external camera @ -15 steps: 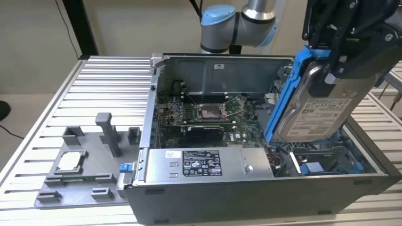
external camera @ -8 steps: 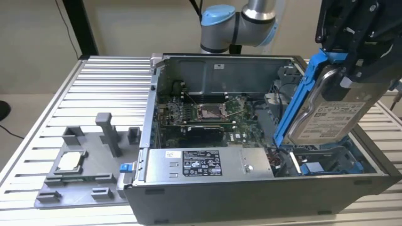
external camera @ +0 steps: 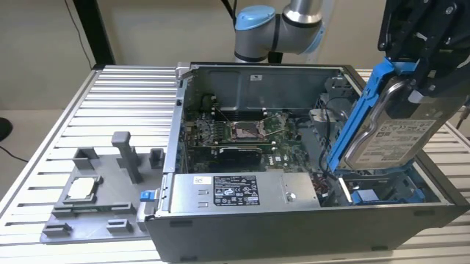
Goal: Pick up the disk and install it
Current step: 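Pick up the disk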
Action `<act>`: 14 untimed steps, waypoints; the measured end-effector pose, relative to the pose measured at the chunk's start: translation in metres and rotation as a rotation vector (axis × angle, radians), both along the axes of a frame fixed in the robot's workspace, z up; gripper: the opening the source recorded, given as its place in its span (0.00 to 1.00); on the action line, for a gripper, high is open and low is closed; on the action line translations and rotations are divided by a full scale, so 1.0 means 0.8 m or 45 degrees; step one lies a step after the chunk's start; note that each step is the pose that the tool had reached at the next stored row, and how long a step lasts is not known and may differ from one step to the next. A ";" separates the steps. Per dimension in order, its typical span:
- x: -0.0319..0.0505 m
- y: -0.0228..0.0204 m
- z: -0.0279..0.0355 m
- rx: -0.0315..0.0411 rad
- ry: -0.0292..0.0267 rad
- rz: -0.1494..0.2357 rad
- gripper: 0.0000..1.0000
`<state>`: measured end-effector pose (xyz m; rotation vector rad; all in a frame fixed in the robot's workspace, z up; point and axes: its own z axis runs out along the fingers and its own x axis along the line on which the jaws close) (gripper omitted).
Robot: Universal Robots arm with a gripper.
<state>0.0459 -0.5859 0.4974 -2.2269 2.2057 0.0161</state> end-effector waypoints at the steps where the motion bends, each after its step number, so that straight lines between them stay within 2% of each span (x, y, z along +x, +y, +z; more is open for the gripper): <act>1: 0.000 0.0000 0.0000 -0.0001 0.0000 0.000 0.00; 3: 0.000 -0.0004 0.0000 0.0002 0.0000 0.000 0.00; 7: 0.002 -0.0069 -0.0003 0.0217 -0.0002 0.000 0.00; 10: 0.005 -0.0104 -0.0014 0.0248 0.0000 -0.004 0.00; 14: 0.015 -0.0108 -0.0038 0.0248 -0.0001 -0.009 0.00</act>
